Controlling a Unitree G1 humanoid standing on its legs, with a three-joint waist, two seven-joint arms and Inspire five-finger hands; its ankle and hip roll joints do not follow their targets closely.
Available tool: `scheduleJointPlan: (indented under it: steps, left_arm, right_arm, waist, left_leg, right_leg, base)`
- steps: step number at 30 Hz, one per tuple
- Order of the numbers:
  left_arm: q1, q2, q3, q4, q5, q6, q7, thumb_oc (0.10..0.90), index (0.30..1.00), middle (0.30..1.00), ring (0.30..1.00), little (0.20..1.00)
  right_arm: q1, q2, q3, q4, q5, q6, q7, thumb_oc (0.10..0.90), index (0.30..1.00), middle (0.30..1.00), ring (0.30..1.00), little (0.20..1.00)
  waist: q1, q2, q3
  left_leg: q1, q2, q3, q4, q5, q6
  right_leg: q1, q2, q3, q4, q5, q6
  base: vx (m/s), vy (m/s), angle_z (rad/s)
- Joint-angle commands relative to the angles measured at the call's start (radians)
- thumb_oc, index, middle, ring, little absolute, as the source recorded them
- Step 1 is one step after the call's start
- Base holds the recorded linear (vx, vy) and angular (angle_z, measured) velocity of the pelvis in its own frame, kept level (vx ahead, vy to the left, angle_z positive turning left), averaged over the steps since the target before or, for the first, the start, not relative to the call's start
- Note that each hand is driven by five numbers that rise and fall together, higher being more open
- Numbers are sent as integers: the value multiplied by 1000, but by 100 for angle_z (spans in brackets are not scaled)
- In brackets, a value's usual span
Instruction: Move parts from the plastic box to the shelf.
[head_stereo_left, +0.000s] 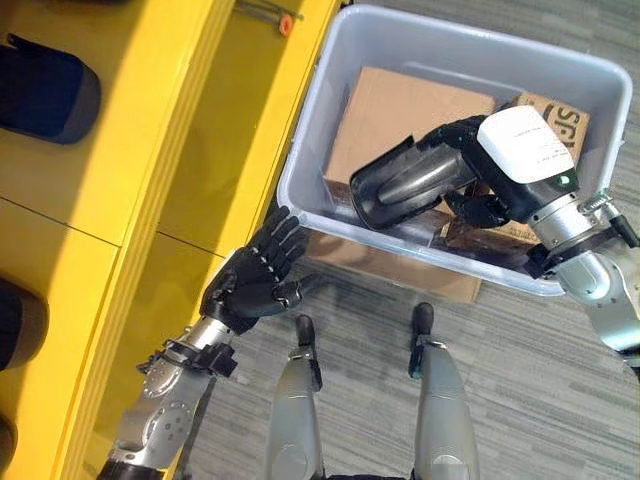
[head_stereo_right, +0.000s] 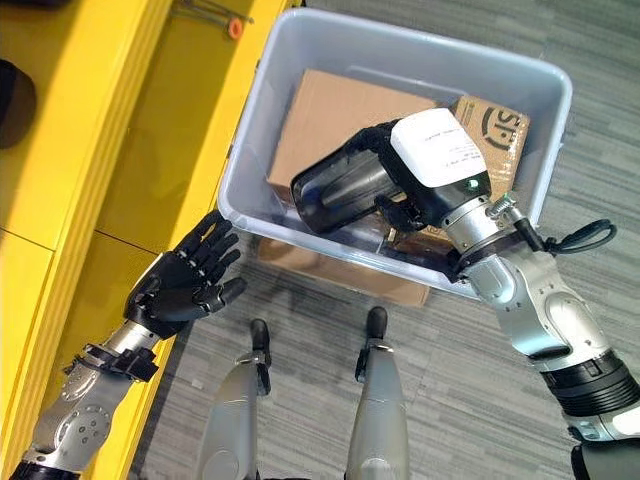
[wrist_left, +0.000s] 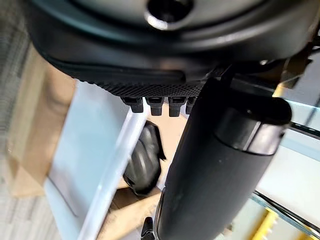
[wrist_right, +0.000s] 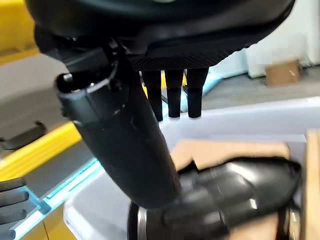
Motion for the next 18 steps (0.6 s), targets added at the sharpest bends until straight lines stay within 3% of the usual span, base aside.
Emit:
scheduleJointPlan:
  steps: [1, 10, 18]
  left_arm:
    - [-14, -2, -5, -127, 21, -63, -2, 900, 1000, 1000, 1000, 1000]
    - [-32, -14, -31, -109, 2, -91, 1, 900, 1000, 1000, 1000, 1000]
    - [-37, -23, -41, -105, -4, -112, 8, 900, 1000, 1000, 1000, 1000]
  right_arm:
    - [-142, 10, 6, -61, 2, 3, -36, 900, 1000, 1000, 1000, 1000]
    - [-186, -1, 77, -68, -80, 19, -37, 900, 1000, 1000, 1000, 1000]
    - [-232, -4, 109, -79, -109, 37, -60, 900, 1000, 1000, 1000, 1000]
  waist:
    - [-14, 15, -14]
    - [-32, 58, -14]
    - [-30, 77, -14]
  left_leg:
    - [-43, 16, -12, -5, -16, 41]
    - [-156, -12, 1, 29, -16, 52]
    - [-225, -27, 2, 55, -20, 55]
  right_leg:
    - [22, -48, 30, 30, -121, 17]
    - [-121, -40, 66, 65, -112, 2]
    - [-194, -34, 82, 93, -116, -4]
  base:
    - [0, 59, -1]
    - [-24, 46, -3]
    - [-22, 29, 0]
